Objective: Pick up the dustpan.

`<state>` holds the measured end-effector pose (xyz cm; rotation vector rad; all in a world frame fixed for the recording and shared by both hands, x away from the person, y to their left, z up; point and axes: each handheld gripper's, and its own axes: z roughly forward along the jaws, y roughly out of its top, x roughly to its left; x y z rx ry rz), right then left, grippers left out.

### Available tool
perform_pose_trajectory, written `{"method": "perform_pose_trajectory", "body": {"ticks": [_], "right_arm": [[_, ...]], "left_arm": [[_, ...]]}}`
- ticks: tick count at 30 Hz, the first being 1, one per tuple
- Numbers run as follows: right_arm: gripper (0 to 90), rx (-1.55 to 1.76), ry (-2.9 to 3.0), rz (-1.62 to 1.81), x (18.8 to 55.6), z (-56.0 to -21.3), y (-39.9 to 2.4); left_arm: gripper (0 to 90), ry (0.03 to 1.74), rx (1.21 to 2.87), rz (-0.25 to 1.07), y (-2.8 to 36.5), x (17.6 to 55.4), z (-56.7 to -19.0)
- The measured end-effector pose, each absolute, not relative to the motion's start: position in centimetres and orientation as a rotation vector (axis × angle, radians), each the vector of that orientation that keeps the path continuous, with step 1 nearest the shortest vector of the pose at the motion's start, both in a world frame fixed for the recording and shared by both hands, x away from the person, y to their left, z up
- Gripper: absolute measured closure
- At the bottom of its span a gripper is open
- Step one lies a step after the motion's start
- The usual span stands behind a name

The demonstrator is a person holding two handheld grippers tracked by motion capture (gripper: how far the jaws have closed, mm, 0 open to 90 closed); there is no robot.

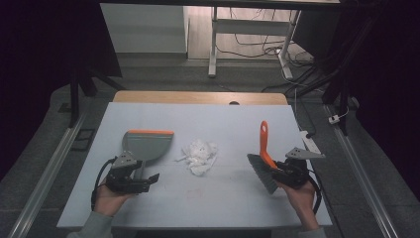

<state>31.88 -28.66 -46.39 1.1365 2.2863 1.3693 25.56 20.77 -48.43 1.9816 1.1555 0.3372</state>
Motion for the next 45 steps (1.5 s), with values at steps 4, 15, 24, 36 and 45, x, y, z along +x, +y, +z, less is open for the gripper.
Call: {"method": "perform_pose_trajectory", "body": {"ticks": [4,15,24,36,45], "right_arm": [[70.3,1.130,2.285,1.375,32.1,-46.5,-28.5],[70.3,1.107,2.321,1.366,32.1,-47.0,-27.7],[70.3,1.107,2.322,1.357,31.9,-46.9,-27.6],[70.2,1.106,2.321,1.345,31.9,-46.8,-27.5],[70.2,1.107,2.313,1.338,31.7,-46.8,-27.6]], "left_arm": [[18.7,1.142,1.984,0.336,20.8,25.6,-48.3],[18.7,1.149,1.982,0.350,21.3,25.7,-48.1],[18.6,1.149,1.982,0.355,21.4,25.5,-48.0],[18.5,1.176,1.985,0.377,21.1,25.1,-47.1],[18.9,1.368,2.018,0.356,21.2,26.4,-47.0]]}}
